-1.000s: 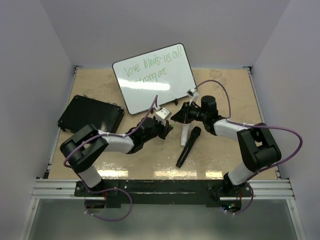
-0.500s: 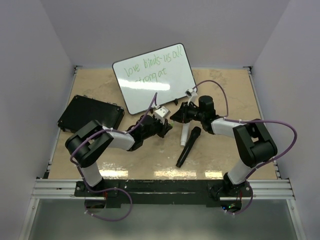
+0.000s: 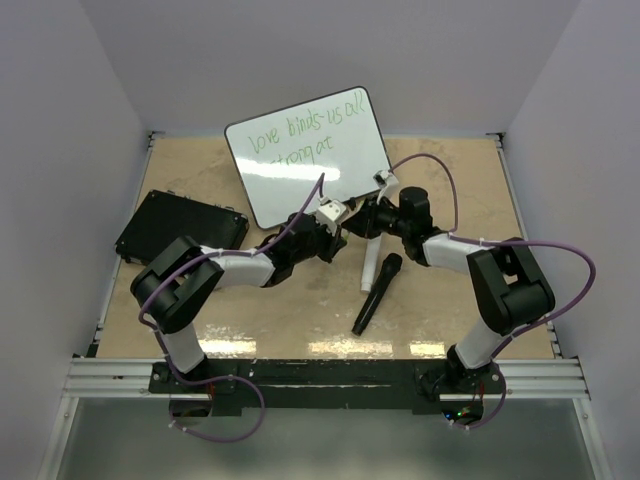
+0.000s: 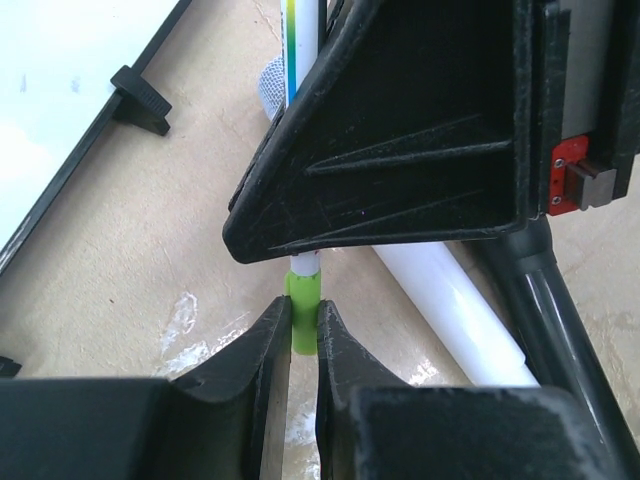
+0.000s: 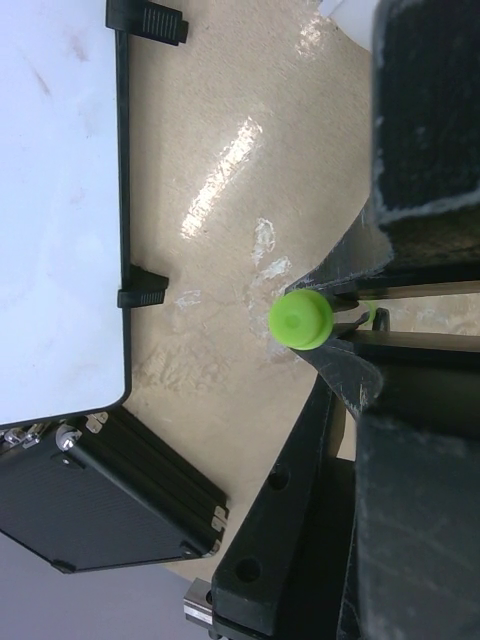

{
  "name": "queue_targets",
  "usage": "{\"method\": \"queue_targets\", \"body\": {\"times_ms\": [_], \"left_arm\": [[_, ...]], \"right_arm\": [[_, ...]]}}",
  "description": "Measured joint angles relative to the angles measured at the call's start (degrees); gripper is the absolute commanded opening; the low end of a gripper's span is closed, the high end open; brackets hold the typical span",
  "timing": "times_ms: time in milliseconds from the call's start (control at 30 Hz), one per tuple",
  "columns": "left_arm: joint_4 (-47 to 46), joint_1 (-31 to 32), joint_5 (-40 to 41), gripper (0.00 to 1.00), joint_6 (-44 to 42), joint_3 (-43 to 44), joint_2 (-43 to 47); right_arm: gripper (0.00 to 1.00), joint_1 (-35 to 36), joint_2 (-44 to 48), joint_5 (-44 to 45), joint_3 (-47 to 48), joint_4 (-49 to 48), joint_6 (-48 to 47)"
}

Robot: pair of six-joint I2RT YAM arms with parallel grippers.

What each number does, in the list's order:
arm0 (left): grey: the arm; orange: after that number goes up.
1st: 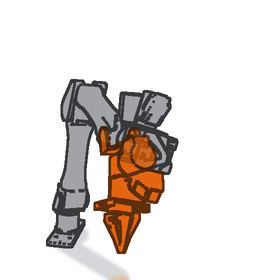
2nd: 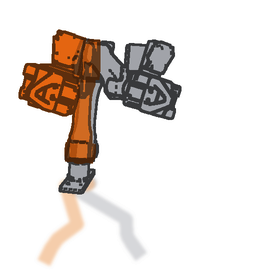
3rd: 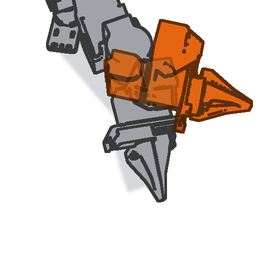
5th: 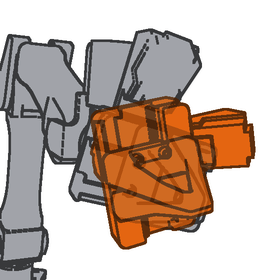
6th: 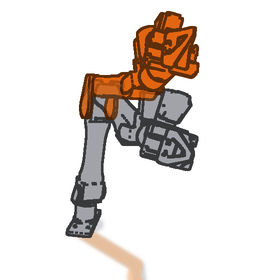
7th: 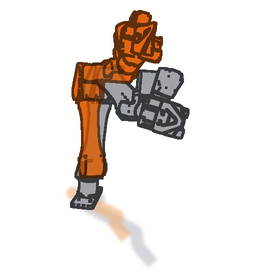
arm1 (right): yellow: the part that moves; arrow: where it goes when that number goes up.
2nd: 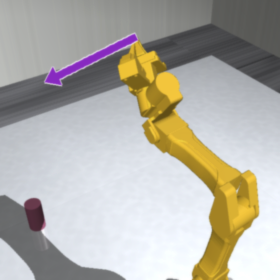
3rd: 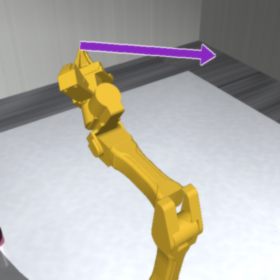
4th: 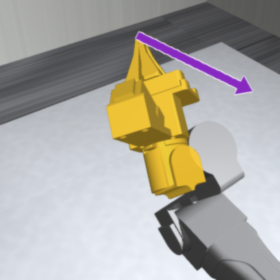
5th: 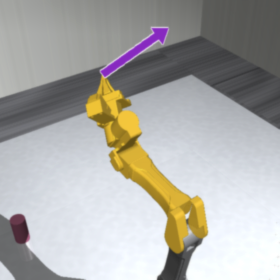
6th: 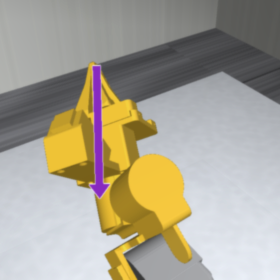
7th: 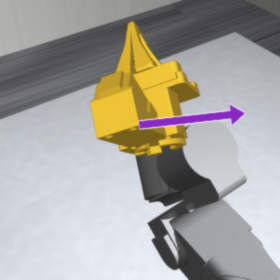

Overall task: Write a sentence on the whiteboard
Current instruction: Insert the whiteboard marker without the cap into the pen cap, then put down the whiteboard marker at the center of the board.

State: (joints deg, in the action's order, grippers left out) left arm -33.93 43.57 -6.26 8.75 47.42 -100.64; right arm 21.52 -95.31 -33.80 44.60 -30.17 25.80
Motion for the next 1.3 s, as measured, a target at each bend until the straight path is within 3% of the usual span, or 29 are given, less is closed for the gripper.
{"method": "queue_targets", "body": {"times_ms": [233,300,533,633,900,1000,1133,1300], "left_arm": [[0.9,-0.1,-0.4,0.00,-1.0,0.6,0.0],[0.1,-0.1,-1.2,0.07,-0.9,0.2,0.1],[-12.3,-0.2,-6.6,0.51,3.5,-7.8,6.1],[-15.2,0.0,-8.0,0.62,4.7,-8.9,9.0],[-15.5,0.0,-9.6,0.78,6.3,-11.9,18.9],[-12.4,0.0,-9.1,0.84,6.1,-13.3,23.8],[-7.5,-1.3,-7.5,0.99,6.4,-15.3,32.1],[-0.7,-4.6,-2.6,1.00,9.3,-15.9,40.9]], "right_arm": [[0.02,-0.2,0.2,-0.2,1.0,1.6,-1.5],[0.04,-0.3,0.9,-0.3,1.4,3.0,-2.1],[0.05,-2.7,3.6,-8.3,1.3,8.1,-1.7],[0.05,-4.3,3.6,-11.0,1.1,9.8,-1.4],[0.05,-12.2,6.6,-14.8,0.5,13.6,-3.0],[0.06,-16.0,9.9,-15.6,0.8,17.5,-7.1],[0.08,-20.9,13.6,-15.5,4.0,26.3,-17.3],[0.08,-24.3,14.8,-9.8,10.4,38.1,-30.6]]}}
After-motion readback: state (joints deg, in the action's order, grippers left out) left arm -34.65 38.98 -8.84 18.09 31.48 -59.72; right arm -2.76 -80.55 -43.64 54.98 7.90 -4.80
